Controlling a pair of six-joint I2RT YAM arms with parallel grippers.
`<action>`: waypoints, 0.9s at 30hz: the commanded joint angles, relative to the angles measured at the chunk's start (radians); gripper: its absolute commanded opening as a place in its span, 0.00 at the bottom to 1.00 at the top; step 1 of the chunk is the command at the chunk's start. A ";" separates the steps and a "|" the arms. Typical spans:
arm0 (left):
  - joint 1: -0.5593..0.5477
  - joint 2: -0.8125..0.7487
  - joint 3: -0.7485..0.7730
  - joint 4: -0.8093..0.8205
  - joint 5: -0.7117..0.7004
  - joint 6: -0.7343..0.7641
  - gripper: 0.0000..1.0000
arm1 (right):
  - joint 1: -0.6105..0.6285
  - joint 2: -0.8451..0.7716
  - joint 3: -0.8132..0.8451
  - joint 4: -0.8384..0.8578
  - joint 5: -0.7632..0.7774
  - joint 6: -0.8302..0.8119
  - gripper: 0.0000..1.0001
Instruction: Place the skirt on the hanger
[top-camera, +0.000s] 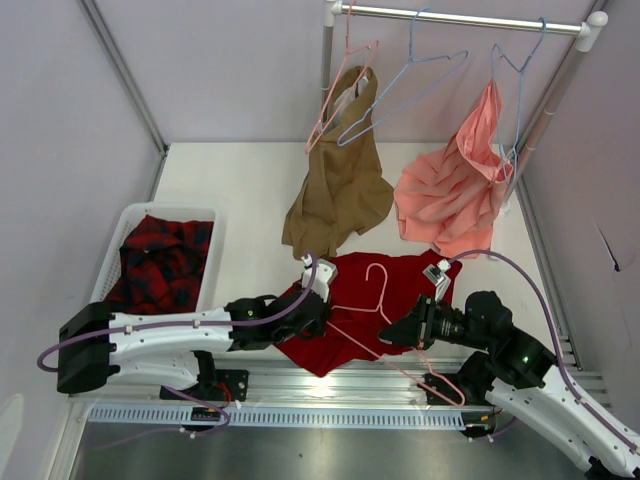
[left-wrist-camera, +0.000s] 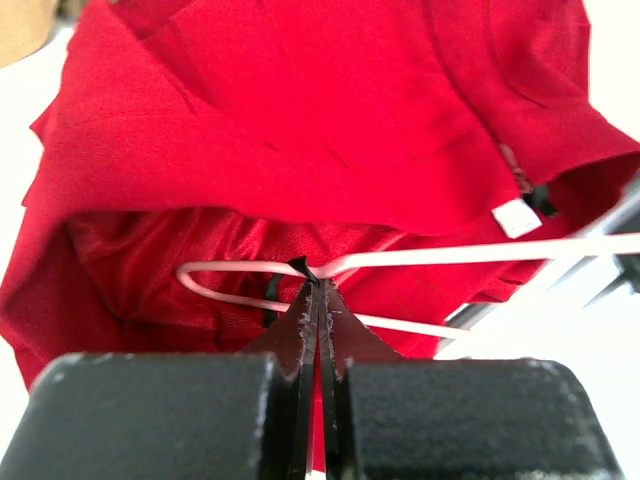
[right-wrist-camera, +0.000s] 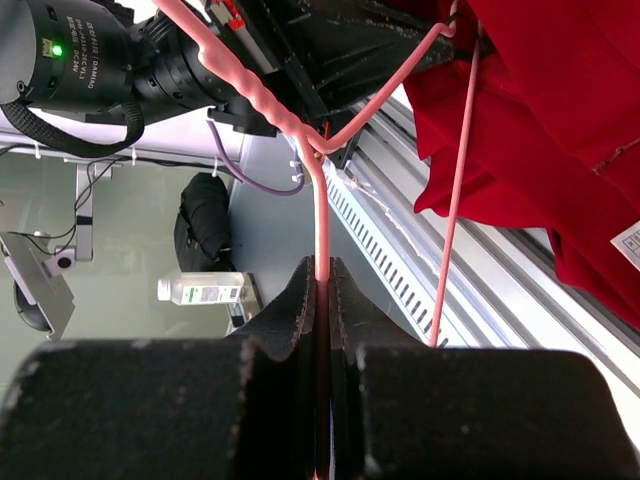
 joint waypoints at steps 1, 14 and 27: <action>-0.012 -0.034 0.019 0.090 0.057 0.038 0.00 | 0.005 0.001 0.003 0.053 -0.004 -0.026 0.00; -0.013 -0.147 -0.047 0.017 -0.026 -0.047 0.00 | 0.005 -0.034 0.050 0.083 0.060 -0.072 0.00; -0.013 -0.140 -0.018 0.020 -0.092 -0.061 0.00 | 0.005 -0.068 0.037 0.234 0.080 -0.088 0.00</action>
